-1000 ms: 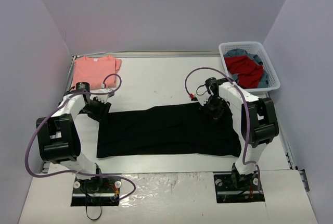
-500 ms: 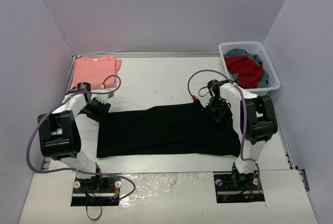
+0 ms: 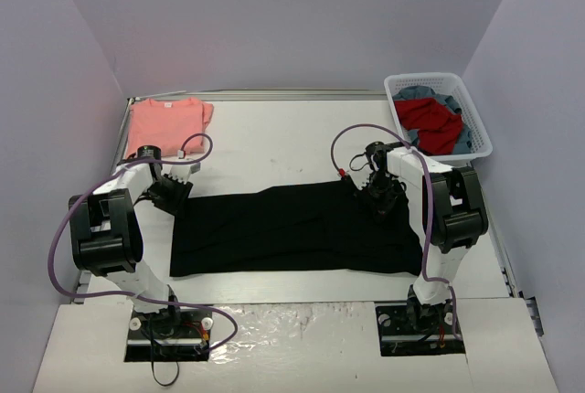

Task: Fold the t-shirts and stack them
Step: Fold the other side of the tshirt into a rectangle

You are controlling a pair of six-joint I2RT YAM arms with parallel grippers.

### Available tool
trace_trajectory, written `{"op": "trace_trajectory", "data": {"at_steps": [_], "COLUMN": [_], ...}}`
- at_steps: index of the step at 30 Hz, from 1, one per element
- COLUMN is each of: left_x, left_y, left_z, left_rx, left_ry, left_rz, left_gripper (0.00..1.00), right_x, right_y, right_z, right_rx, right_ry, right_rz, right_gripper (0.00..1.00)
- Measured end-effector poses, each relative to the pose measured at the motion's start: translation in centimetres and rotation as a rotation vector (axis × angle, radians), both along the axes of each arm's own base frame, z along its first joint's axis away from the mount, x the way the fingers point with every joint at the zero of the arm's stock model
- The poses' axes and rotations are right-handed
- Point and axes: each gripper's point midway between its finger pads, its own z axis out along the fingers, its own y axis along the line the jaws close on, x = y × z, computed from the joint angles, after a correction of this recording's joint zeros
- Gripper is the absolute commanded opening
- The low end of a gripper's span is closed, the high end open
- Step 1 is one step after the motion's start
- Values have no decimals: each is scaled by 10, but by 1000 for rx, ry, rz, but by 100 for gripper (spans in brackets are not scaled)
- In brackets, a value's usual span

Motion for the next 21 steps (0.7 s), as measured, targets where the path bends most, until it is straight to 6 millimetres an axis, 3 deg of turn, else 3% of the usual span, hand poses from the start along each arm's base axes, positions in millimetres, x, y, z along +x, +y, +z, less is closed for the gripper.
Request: {"op": "trace_trajectory", "data": {"at_steps": [1, 4, 12, 16, 17, 21], "left_x": [0, 2, 8, 9, 9, 11], "left_y": [0, 0, 1, 2, 2, 5], "left_z": [0, 2, 6, 6, 6, 6], "left_rx": [0, 0, 1, 6, 8, 23], "left_ry": [-1, -5, -24, -24, -25, -32], "left_rz": [1, 0, -1, 1, 1, 8], "left_gripper": [17, 3, 2, 7, 19, 34], "right_x": [0, -1, 0, -1, -1, -1], "right_y": [0, -1, -2, -3, -3, -3], "right_z": [0, -1, -2, -3, -3, -3], "right_rx": [0, -1, 2, 9, 11, 16], "right_ry": [1, 2, 6, 10, 11, 17], "right_rz": [-1, -2, -10, -19, -22, -30], "right_gripper": [0, 0, 0, 0, 0, 0]}}
